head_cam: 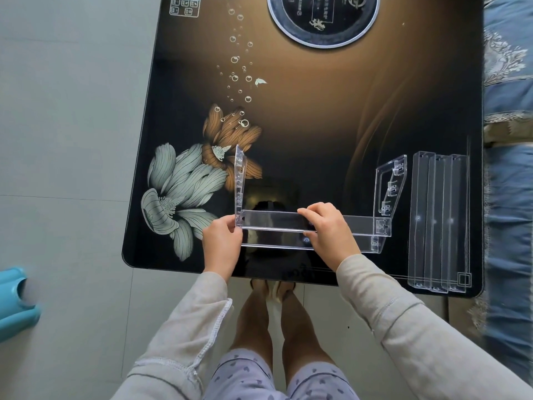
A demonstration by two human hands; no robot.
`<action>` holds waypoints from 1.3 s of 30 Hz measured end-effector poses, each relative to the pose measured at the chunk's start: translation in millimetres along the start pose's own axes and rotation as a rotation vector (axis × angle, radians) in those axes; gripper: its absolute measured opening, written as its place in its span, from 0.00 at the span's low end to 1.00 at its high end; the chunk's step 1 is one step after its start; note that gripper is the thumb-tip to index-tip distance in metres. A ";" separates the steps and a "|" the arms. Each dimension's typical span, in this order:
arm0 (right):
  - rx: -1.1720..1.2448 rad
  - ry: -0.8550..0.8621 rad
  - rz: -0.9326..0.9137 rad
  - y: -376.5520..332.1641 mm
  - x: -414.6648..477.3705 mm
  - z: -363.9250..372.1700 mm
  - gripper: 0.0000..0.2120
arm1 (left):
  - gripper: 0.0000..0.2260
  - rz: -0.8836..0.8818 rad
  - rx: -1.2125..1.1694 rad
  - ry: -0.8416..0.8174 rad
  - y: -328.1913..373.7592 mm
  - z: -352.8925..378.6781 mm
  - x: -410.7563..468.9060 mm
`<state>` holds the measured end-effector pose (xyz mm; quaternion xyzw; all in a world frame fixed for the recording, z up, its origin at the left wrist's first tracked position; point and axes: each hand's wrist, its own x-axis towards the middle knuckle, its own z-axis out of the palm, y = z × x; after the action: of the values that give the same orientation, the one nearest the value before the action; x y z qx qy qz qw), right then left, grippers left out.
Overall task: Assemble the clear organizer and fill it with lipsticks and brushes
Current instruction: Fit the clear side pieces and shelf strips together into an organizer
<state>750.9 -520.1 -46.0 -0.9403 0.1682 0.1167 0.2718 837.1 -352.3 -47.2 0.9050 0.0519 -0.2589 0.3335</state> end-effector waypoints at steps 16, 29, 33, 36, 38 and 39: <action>0.015 -0.025 -0.001 0.4 -1.4 3.0 0.22 | 0.11 0.018 -0.010 -0.014 0.1 -1.6 -4.6; 0.008 -0.038 0.024 3.0 0.5 4.8 0.23 | 0.10 -0.028 0.028 0.060 8.3 2.9 0.1; 0.005 -0.021 0.025 3.7 -0.3 5.6 0.22 | 0.09 -0.012 0.070 0.066 8.5 3.5 1.9; 0.014 -0.006 0.022 3.7 -3.6 5.0 0.22 | 0.09 -0.006 0.110 0.085 9.8 5.4 0.9; 0.019 0.008 0.015 4.7 -4.2 5.0 0.22 | 0.10 -0.008 0.150 0.103 11.0 7.2 0.6; 0.019 0.011 0.014 5.4 -4.2 5.3 0.22 | 0.10 -0.007 0.172 0.108 11.4 8.1 0.7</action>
<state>744.3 -520.4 -51.6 -0.9370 0.1774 0.1120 0.2792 837.2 -366.3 -46.2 0.9427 0.0505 -0.2142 0.2507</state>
